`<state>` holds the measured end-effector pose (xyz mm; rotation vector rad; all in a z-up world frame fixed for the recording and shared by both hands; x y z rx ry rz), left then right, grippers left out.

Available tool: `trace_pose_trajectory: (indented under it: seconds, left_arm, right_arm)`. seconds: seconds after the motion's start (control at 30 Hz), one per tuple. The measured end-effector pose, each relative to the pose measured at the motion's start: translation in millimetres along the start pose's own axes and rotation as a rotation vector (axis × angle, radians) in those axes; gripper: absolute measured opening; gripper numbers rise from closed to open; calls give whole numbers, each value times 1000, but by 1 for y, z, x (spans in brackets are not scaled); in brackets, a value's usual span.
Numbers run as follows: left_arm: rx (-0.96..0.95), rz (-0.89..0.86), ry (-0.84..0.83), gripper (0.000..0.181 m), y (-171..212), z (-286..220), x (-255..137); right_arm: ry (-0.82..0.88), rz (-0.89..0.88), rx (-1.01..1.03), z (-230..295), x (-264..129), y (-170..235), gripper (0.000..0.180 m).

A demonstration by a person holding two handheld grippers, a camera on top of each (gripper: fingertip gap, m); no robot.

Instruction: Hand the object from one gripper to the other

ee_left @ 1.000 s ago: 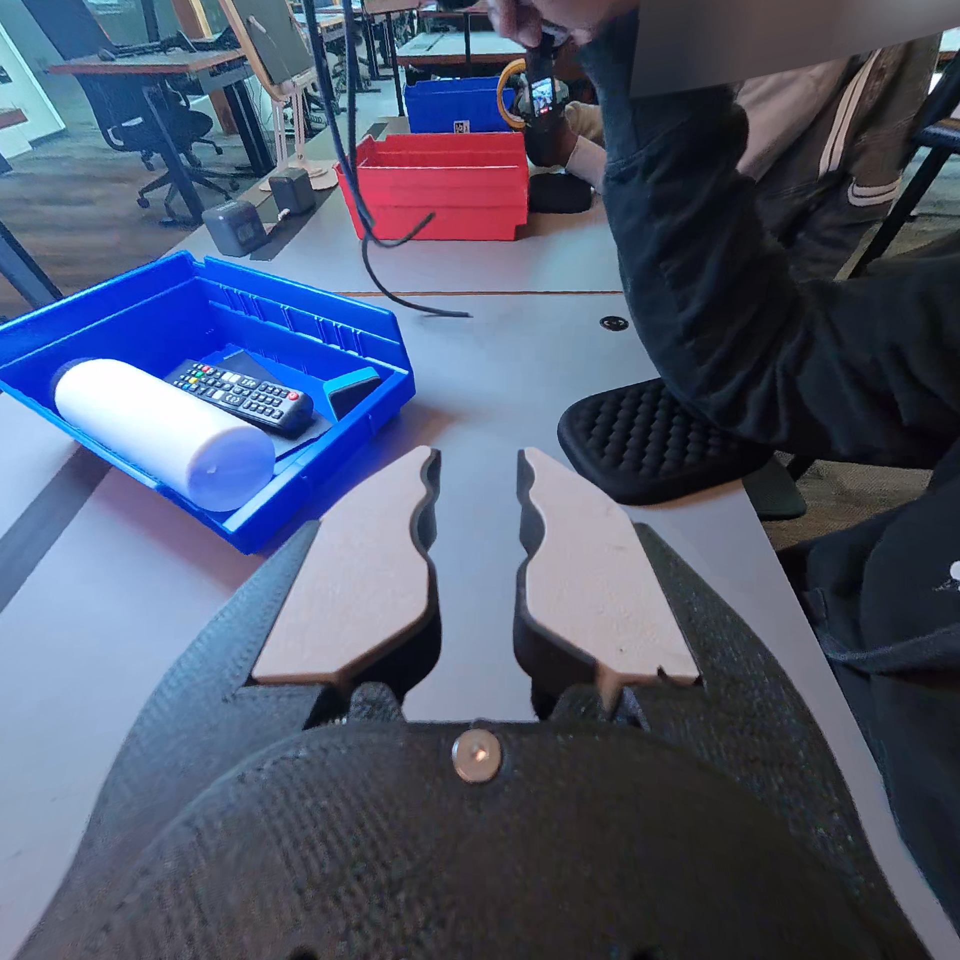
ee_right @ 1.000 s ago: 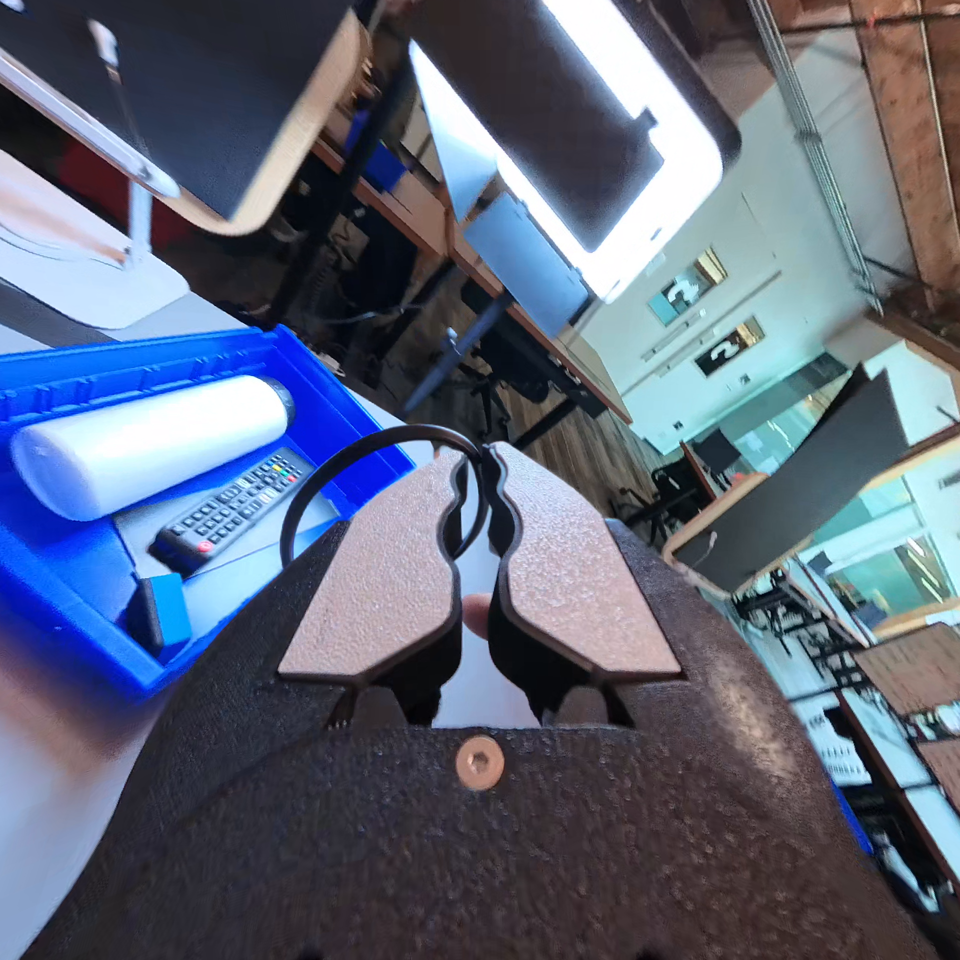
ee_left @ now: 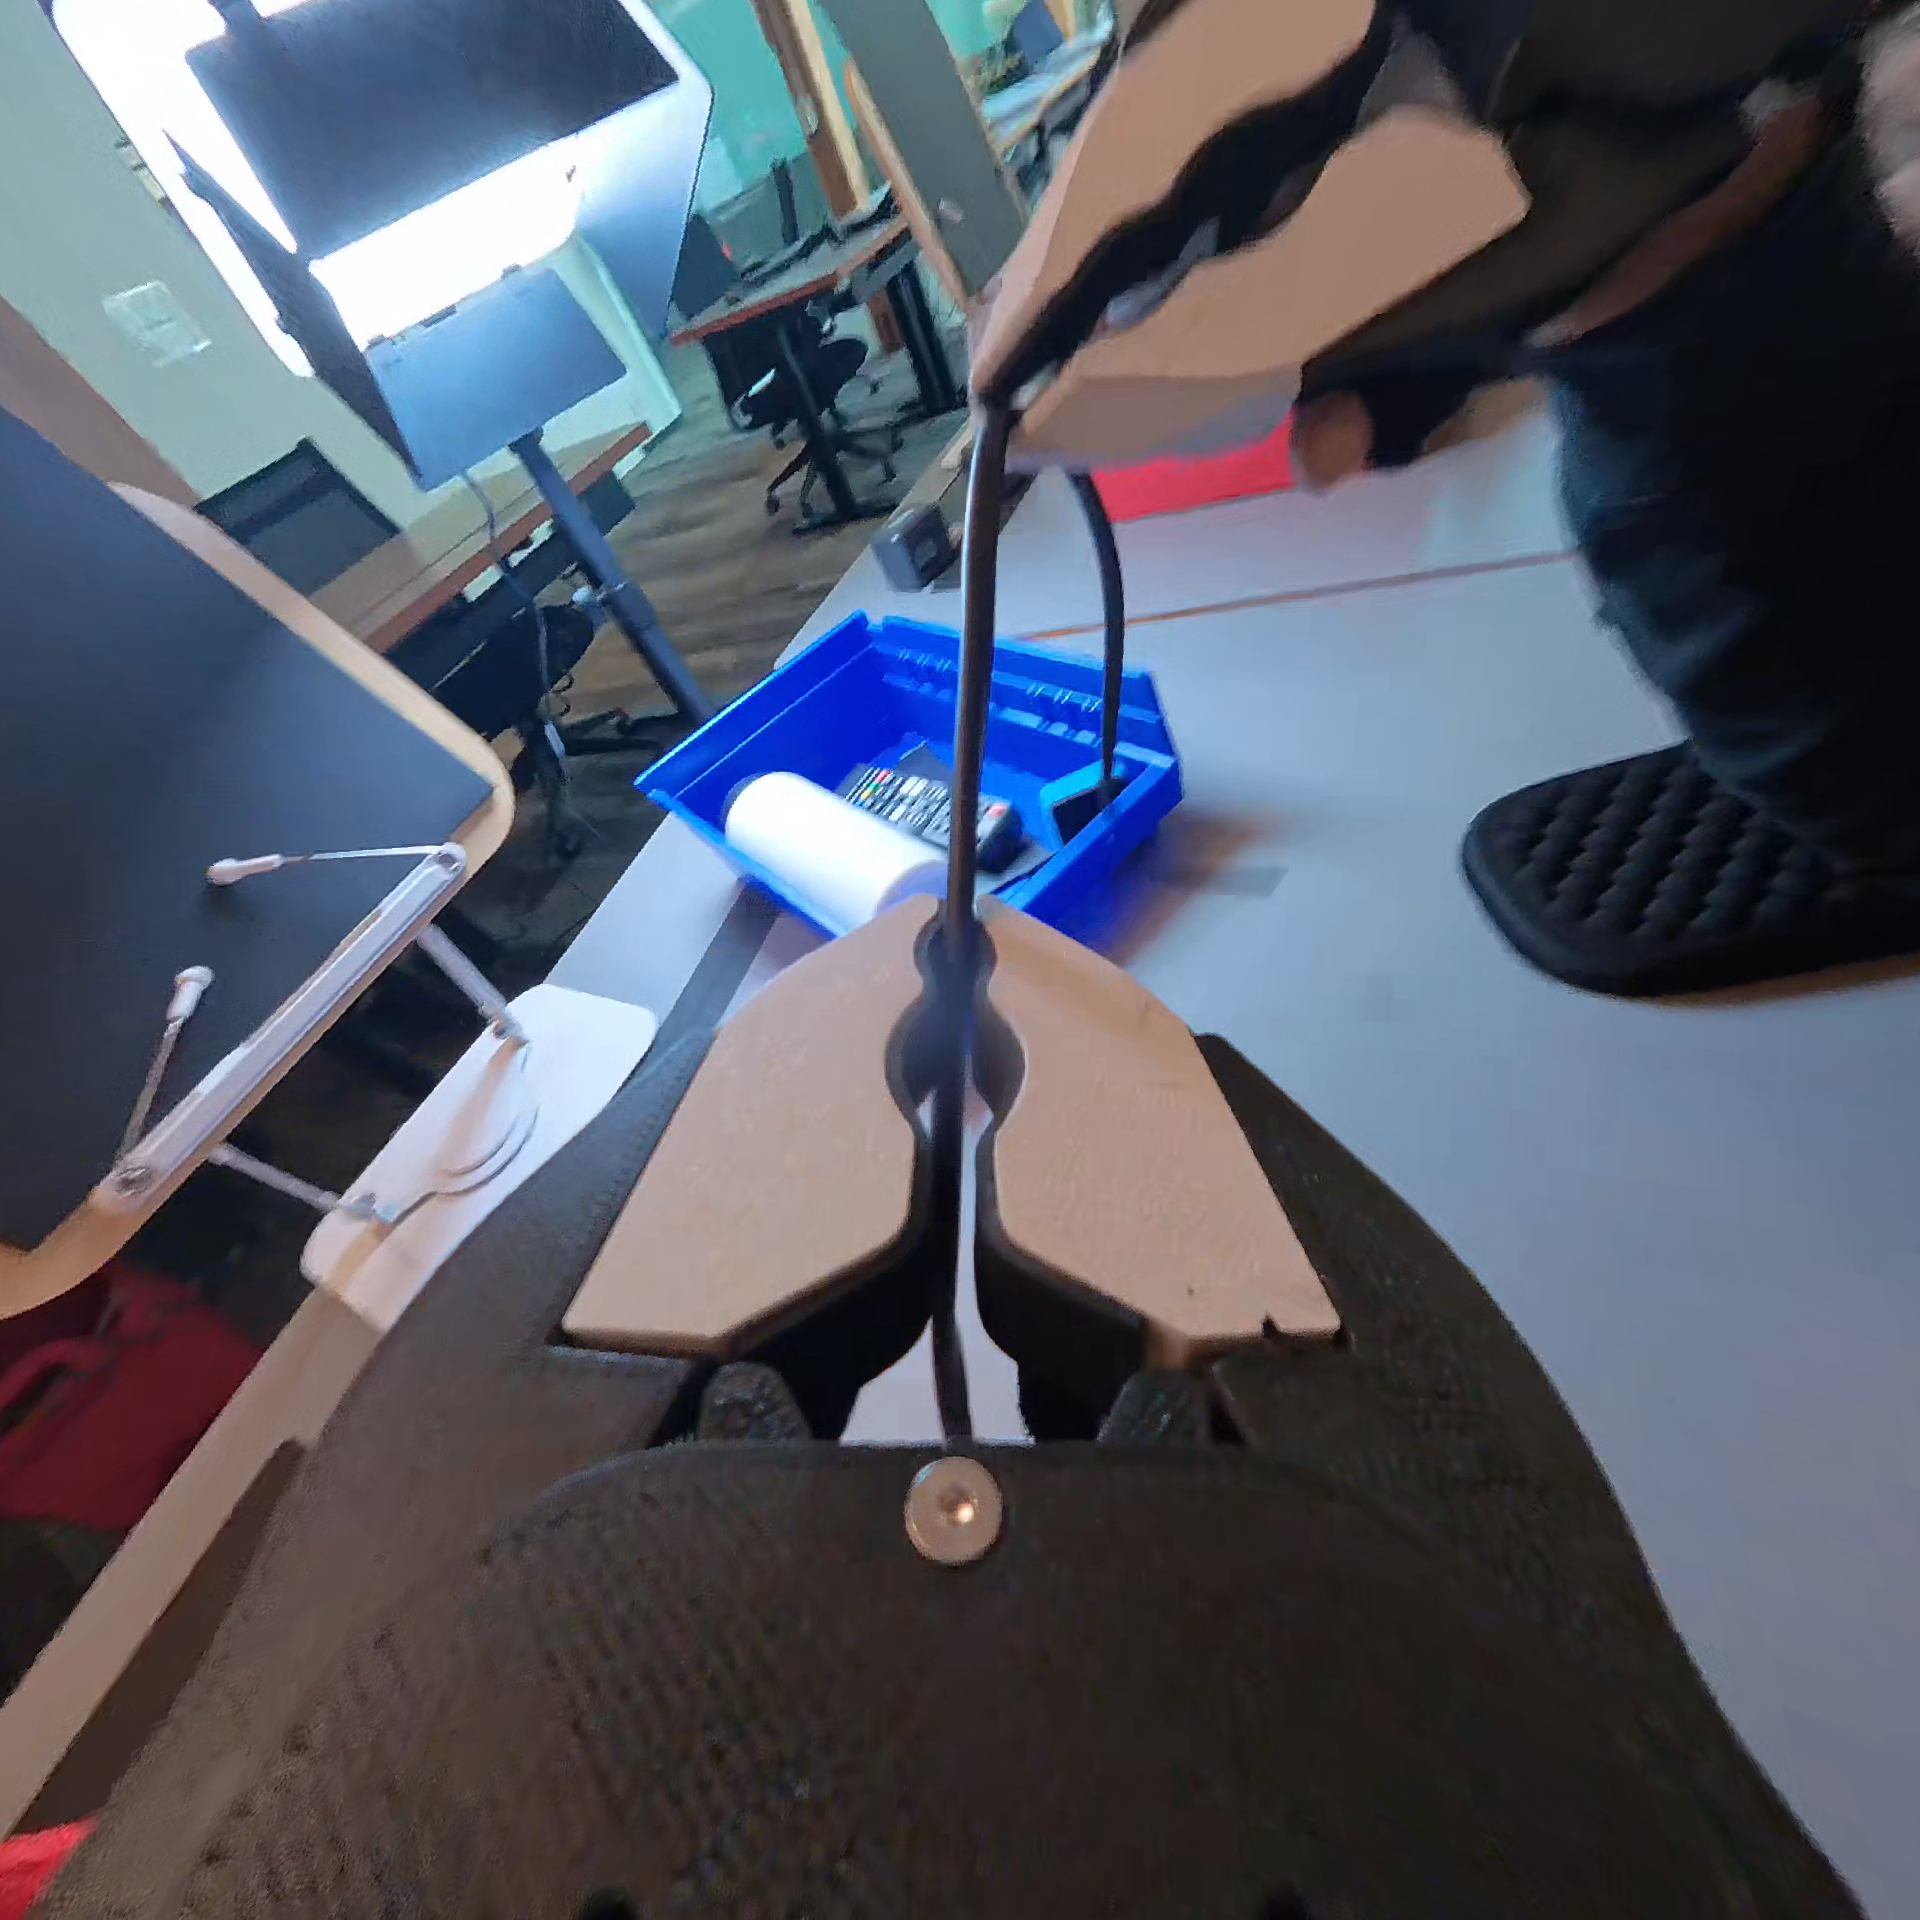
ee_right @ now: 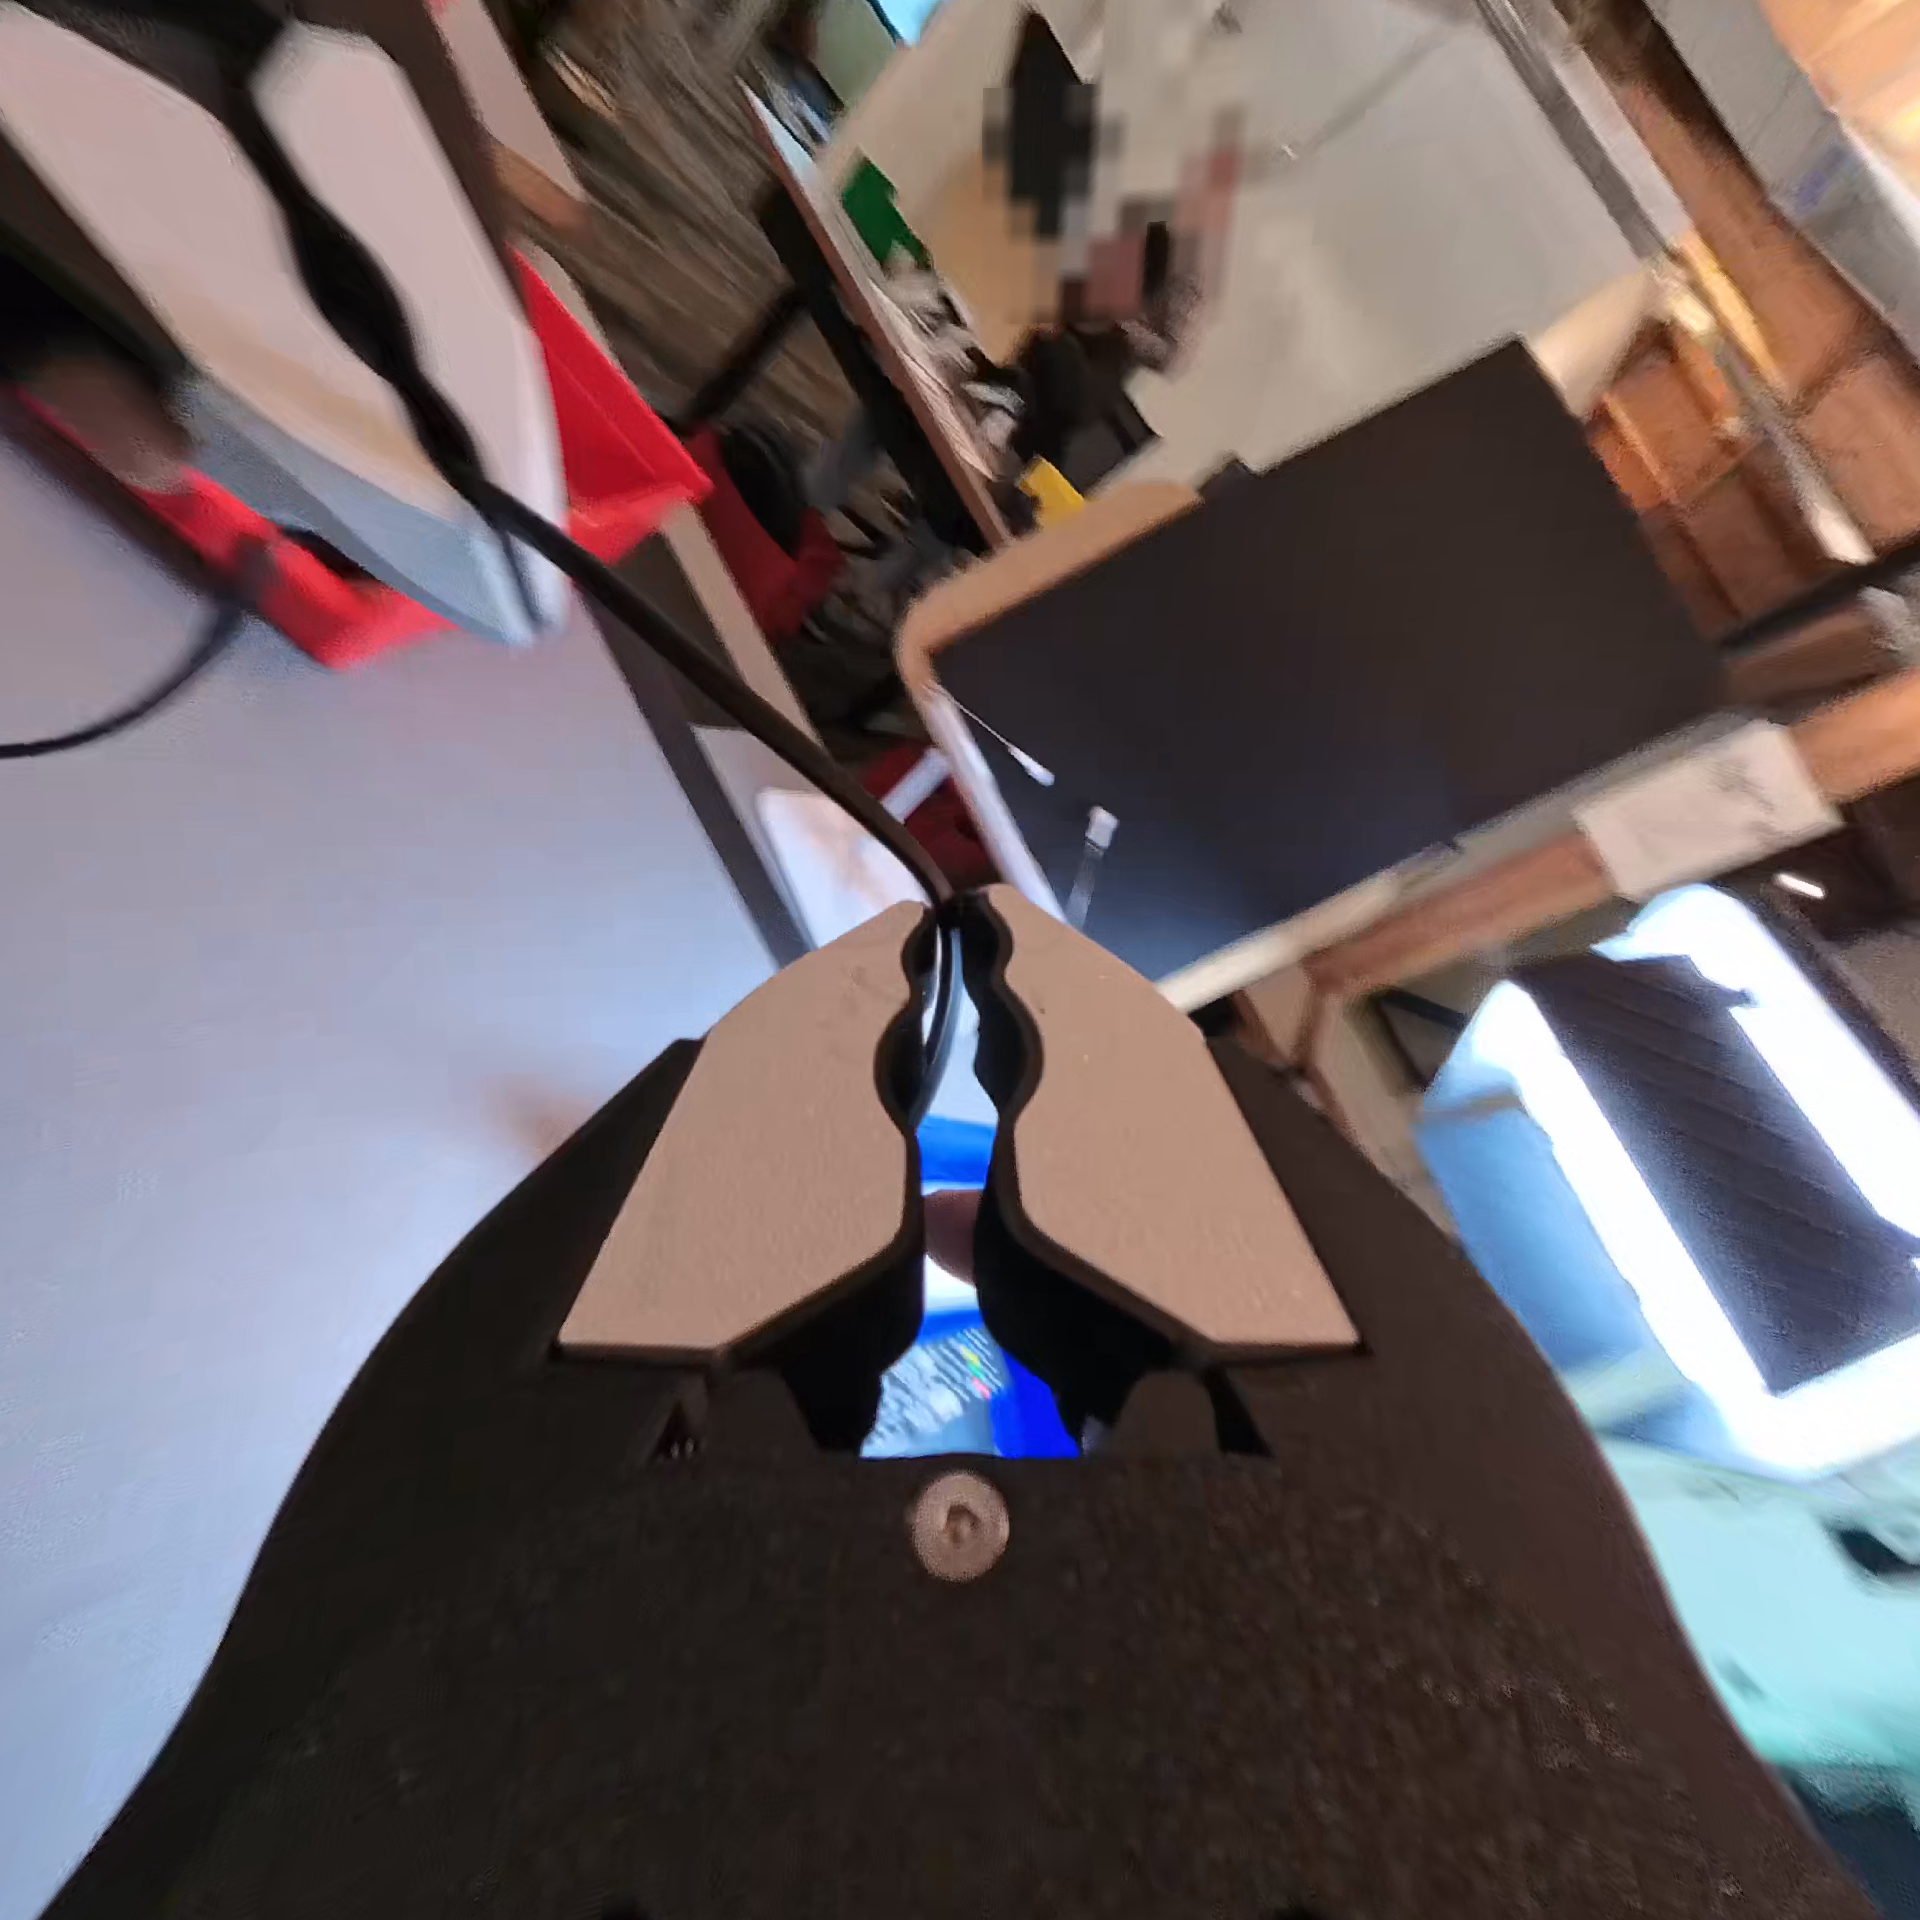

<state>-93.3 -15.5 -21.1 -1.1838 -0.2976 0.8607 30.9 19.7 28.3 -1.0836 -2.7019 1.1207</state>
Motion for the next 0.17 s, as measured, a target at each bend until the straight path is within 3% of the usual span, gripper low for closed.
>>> trace_pose_trajectory:
  seconds: [0.17]
  left_arm:
    - [85, 166, -90, 0, 47, 24, 14]
  right_arm:
    - [189, 180, 27, -40, -16, 40, 4]
Point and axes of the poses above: each gripper's, where its closed fingertips meet, x out along the fingers, y out of its underside, z = x × y across the jaws, the point moved 3 cm from there along -x, back along the fingers, and after that the axes turned 6 degrees about -y, right-handed, at the moved point
